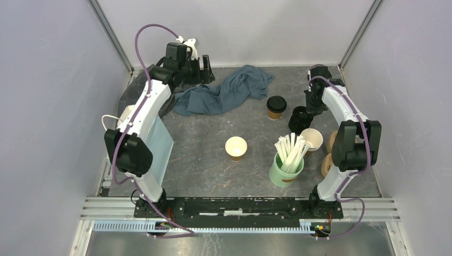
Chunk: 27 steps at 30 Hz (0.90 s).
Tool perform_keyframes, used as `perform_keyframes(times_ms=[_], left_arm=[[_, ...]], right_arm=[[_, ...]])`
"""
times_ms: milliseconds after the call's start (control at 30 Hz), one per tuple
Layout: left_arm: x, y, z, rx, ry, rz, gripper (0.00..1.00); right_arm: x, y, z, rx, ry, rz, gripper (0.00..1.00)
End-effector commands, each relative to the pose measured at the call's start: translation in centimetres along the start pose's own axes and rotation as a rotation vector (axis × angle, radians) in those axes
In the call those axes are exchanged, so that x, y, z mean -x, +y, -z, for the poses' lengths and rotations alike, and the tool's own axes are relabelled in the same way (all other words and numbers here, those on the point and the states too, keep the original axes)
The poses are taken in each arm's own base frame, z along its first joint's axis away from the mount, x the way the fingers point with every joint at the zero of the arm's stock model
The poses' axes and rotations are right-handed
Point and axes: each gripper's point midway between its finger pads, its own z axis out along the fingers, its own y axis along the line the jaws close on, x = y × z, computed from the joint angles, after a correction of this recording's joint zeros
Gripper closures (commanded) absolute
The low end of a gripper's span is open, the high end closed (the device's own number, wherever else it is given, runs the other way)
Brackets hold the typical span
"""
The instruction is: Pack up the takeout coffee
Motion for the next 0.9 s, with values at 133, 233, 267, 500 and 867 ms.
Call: perform_keyframes(times_ms=[133, 233, 267, 500, 867], left_arm=[[1.2, -1.9, 2.9, -0.051, -0.072, 0.021, 0.12], [0.8, -2.1, 3.5, -0.053, -0.069, 0.022, 0.12], [0.6, -2.1, 3.7, -0.052, -0.069, 0.020, 0.12], [-0.2, -3.3, 6.2, -0.092, -0.075, 0.034, 0.12], [-1.2, -6.0, 11.3, -0.187, -0.104, 0.097, 0.14]], right_arm=[[2.8, -0.9, 2.6, 0.048, -0.110, -0.083, 0.95], [2.8, -0.5, 2.8, 0.082, -0.110, -0.091, 0.96], [2.8, -0.3, 2.8, 0.096, -0.109, -0.093, 0.96], [5.7, 2.9, 6.9, 0.339, -0.242, -0.124, 0.96], [8.3, 12.2, 15.3, 0.505, -0.395, 0.069, 0.95]])
